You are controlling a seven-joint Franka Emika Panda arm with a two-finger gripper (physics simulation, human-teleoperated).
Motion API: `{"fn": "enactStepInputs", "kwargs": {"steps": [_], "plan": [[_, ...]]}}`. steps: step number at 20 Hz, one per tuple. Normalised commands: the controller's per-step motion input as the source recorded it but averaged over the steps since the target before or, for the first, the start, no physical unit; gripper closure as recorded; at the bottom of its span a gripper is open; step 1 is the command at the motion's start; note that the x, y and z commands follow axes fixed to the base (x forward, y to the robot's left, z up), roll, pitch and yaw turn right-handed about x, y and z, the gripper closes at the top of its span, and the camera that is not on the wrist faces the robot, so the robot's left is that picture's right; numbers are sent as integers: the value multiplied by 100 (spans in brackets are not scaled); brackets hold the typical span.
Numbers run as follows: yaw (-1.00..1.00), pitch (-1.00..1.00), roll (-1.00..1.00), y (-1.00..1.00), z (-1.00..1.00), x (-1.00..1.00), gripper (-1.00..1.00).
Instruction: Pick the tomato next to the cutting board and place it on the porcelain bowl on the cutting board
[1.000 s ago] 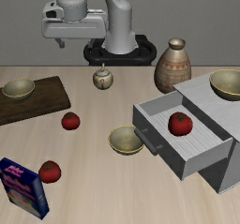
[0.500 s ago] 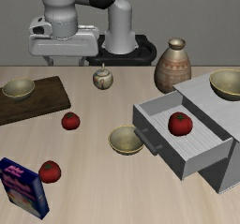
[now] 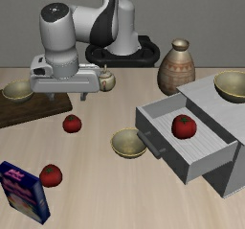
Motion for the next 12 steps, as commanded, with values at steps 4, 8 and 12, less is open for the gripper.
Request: {"fn": "enactStepInputs", "kwargs": {"steps": [4, 8, 12], "plan": [[0, 0, 0, 0, -100, 0, -100], [0, 0, 0, 0, -100, 0, -100], [0, 0, 0, -25, -25, -50, -100]]}}
